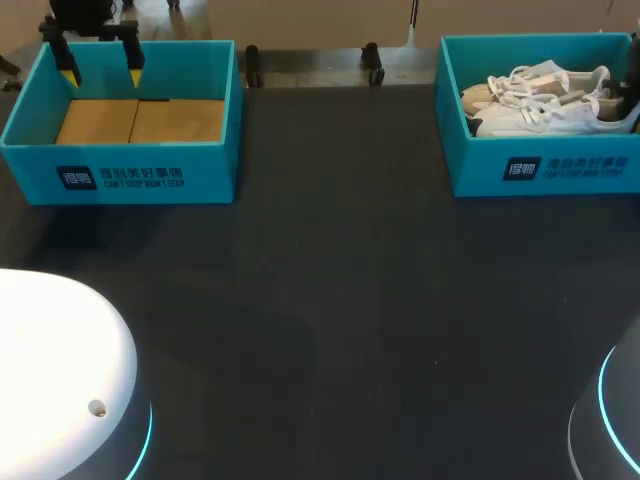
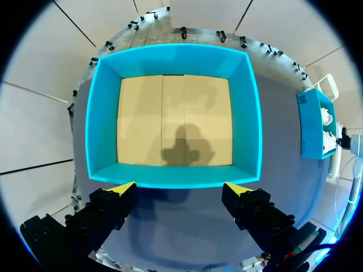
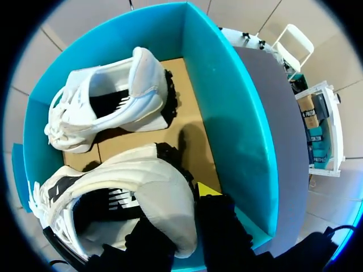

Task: Take the shoe out of the shoebox, open the shoe tongue, remove and reinsert the insole, then place the shoe into the shoebox

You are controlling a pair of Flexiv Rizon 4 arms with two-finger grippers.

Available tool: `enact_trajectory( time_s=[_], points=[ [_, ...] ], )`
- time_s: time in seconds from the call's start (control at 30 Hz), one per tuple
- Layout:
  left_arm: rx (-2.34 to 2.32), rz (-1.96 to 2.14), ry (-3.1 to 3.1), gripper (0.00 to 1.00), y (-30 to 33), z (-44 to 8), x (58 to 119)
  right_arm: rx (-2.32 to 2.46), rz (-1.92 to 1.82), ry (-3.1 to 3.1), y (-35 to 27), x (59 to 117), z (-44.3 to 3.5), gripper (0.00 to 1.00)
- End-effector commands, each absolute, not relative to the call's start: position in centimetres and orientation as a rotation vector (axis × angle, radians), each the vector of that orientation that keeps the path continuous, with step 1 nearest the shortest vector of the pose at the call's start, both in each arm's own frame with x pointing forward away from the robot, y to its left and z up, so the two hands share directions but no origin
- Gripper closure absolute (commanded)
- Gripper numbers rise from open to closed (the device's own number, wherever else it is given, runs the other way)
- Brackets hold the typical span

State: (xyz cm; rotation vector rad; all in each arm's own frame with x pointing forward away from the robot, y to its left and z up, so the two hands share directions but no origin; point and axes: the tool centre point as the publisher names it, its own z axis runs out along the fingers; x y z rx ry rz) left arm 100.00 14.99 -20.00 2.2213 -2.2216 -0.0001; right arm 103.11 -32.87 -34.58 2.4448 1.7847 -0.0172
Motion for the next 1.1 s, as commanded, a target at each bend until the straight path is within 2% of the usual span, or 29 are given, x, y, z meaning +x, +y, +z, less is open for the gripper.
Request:
enact_trajectory(
  time_s=[0.03, 0.6, 1.1],
  points=[
    [2.221, 0.000, -2.222, 0.00, 15.0, -20.0, 100.0, 2.476, -0.029, 1.740, -32.8, 103.3, -34.5, 1.00],
    [2.221, 0.000, -2.222, 0.00, 15.0, -20.0, 100.0, 2.538, -0.042, 1.632, -33.1, 103.4, -33.3, 1.00],
    [2.221, 0.000, -2.222, 0.00, 15.0, -20.0, 100.0, 2.569, -0.061, 1.561, -33.3, 103.5, -29.5, 1.00]
  ],
)
